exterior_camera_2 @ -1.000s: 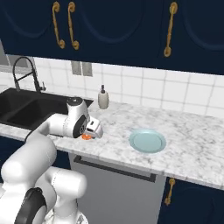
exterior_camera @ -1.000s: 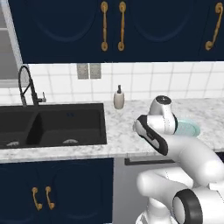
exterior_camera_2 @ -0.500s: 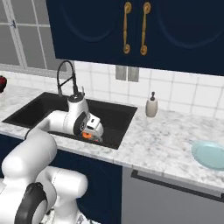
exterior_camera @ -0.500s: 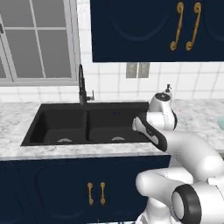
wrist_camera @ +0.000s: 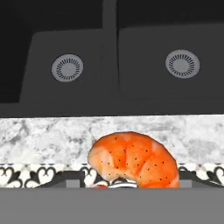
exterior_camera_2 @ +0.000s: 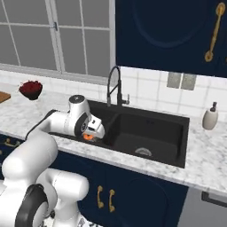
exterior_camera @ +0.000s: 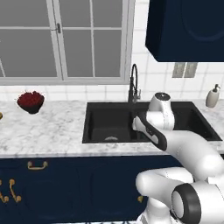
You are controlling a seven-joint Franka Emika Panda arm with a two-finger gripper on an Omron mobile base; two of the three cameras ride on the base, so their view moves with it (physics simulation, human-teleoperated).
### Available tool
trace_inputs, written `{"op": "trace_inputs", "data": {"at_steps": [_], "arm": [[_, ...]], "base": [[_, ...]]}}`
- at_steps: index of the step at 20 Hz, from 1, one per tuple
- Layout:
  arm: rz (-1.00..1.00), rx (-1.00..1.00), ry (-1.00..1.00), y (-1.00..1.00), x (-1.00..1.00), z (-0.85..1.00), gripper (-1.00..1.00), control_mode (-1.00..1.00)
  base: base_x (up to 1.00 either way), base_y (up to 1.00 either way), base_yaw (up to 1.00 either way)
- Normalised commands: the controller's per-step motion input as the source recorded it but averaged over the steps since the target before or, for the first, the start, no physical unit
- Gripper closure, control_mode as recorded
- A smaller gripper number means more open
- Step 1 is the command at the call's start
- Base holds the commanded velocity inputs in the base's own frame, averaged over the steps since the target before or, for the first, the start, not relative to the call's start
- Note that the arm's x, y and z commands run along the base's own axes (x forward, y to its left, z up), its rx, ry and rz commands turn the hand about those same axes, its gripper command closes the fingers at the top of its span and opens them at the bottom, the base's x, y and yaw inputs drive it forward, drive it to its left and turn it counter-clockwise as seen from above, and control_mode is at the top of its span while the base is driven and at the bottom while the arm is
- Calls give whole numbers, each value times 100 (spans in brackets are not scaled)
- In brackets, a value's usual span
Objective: Pick up the knife from the drawer and place it on the cutting board. Then place the meat from the plate to the cutting board.
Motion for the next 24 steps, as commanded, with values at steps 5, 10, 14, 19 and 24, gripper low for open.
{"op": "trace_inputs", "data": {"at_steps": [5,10,14,19,24], "arm": [[0,0,0,0,0,0,100,100],[0,0,0,0,0,0,100,100],[0,0,0,0,0,0,100,100],[0,0,0,0,0,0,100,100],[1,0,-6,100,80,15,100,-100]], "base": [[1,100,3],[9,100,1],[40,100,0],[58,100,0],[0,0,0]]}}
